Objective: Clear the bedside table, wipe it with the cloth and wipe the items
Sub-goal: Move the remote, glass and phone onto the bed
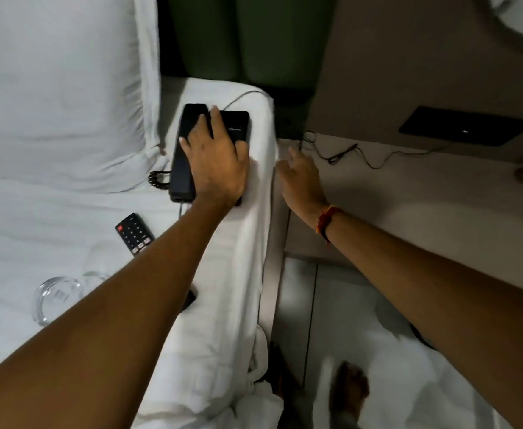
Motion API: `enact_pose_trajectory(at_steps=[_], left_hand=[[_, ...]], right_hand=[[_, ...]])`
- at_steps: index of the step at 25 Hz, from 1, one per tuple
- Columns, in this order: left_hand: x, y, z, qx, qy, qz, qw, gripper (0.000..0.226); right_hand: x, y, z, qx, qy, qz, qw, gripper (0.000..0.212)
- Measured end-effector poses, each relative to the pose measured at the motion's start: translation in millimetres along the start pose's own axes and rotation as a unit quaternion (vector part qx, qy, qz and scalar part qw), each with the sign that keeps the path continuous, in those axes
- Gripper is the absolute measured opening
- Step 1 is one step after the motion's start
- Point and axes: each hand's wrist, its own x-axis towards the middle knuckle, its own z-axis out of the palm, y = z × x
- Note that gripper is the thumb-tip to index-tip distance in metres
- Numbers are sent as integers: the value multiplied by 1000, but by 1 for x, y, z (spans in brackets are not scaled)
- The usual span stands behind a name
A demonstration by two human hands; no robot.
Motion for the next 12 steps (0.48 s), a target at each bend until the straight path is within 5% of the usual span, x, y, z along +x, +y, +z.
enact_pose_trajectory(at_steps=[5,12], left_hand=[[-51,105,56,-21,-110,146,983,73],[-258,280,143,-88,-279,343,893,69]], right_hand=[[-50,86,-94,-84,88,3,993,51],[-238,240,-269,-145,281,123,941,48]])
